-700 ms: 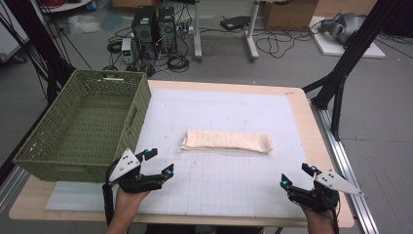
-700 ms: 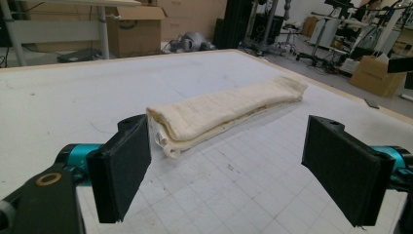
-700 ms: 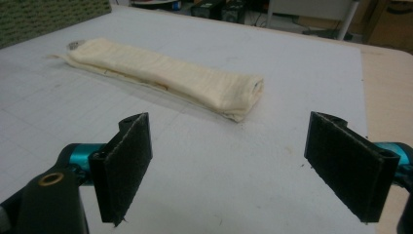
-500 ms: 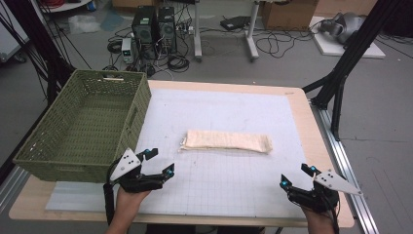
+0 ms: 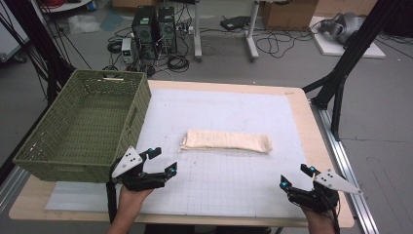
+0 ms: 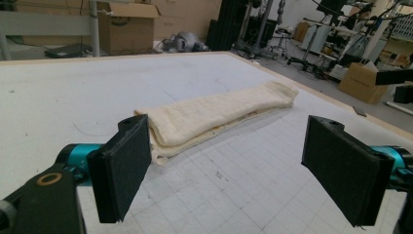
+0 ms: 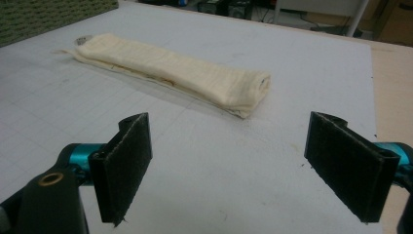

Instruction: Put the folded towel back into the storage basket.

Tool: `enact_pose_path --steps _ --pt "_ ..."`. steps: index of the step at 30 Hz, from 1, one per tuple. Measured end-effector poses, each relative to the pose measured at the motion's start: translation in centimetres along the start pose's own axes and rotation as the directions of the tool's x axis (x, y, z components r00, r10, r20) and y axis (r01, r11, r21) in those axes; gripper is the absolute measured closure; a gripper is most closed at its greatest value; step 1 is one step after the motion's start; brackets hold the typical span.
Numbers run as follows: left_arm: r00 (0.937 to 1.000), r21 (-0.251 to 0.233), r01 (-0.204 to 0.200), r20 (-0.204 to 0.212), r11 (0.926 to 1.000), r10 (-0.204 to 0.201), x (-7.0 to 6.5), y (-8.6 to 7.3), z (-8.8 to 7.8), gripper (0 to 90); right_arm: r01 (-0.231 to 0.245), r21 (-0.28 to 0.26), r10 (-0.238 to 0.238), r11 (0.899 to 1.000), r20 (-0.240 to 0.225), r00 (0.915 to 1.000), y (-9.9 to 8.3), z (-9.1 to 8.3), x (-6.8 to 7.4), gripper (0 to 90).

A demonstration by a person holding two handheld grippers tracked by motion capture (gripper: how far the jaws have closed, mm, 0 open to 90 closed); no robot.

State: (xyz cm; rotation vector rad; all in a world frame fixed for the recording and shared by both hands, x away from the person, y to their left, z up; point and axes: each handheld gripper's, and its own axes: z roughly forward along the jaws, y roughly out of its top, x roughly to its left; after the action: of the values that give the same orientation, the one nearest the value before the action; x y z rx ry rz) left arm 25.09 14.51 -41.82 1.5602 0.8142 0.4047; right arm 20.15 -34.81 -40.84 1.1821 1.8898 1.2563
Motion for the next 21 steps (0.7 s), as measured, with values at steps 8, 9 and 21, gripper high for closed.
enact_pose_path --steps 8,9,21 --pt "0.9999 0.011 0.003 0.012 0.9999 -0.004 -0.3 0.9 0.2 18.9 0.016 0.006 -0.016 1.000 -0.009 0.9998 0.2 -0.1 0.7 15.7" --pt "0.9999 0.018 0.000 0.012 0.9998 -0.001 -0.3 1.0 0.1 19.0 0.021 0.006 -0.021 1.000 -0.009 0.9997 0.2 0.0 0.7 15.7" --pt "0.9997 0.036 0.007 0.023 0.9993 -0.008 0.2 3.5 1.8 18.4 0.026 0.007 -0.026 1.000 -0.010 0.9996 0.2 0.0 0.5 15.7"
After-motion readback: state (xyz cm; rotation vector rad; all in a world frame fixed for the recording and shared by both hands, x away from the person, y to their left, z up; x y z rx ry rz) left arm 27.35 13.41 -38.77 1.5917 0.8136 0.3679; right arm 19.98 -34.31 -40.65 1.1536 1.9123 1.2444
